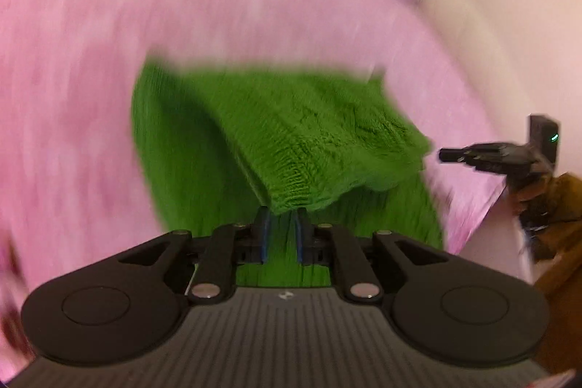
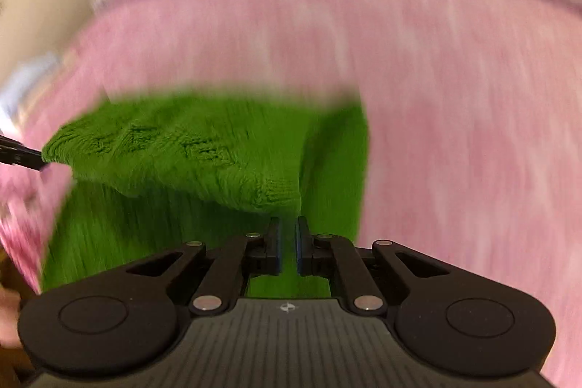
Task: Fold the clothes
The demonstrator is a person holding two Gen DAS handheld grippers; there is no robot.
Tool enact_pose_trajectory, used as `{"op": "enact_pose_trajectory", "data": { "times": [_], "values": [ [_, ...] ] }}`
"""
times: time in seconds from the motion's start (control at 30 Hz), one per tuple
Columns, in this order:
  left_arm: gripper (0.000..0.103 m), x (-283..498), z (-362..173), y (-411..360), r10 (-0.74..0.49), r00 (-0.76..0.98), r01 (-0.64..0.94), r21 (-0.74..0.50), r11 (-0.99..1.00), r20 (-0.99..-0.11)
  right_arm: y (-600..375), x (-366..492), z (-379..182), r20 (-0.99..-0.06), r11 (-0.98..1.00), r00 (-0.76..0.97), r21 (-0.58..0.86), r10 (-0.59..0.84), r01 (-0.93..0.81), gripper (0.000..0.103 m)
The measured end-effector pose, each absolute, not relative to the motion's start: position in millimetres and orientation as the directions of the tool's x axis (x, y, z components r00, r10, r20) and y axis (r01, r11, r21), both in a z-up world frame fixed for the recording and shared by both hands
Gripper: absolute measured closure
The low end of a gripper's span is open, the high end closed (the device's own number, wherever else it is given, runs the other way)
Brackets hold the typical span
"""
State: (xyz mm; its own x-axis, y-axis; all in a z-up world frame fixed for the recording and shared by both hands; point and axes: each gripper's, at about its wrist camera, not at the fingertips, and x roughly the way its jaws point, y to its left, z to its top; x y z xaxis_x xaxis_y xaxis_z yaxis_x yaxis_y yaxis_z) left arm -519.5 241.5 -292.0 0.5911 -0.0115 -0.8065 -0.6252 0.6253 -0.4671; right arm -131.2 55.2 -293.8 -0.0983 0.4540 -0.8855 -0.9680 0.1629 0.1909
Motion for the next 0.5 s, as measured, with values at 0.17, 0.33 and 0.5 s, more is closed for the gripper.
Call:
{"op": "enact_pose_trajectory", "data": {
  "times": [0.17, 0.33, 0.5],
  "values": [
    [0.094, -512, -319, 216, -0.007, 0.569, -0.569, -0.400, 0.719, -0.822, 25, -135, -325, -0.873, 0.242, -0.081, 0.221, 0.481, -0.945, 0.084],
    [0.086, -510, -323, 220, 0.073, 0.654, -0.503, -0.361, 0.785, -0.753, 25, -127, -335, -0.793, 0.246, -0.128, 0.332, 0.596, -0.911, 0.063],
    [0.075, -504, -333, 194, 0.120, 0.651, -0.382, -0.187, 0.905, -0.749, 27, -121, -345, -0.701, 0.222, -0.163, 0.424, 0.694, -0.878, 0.062]
  ]
}}
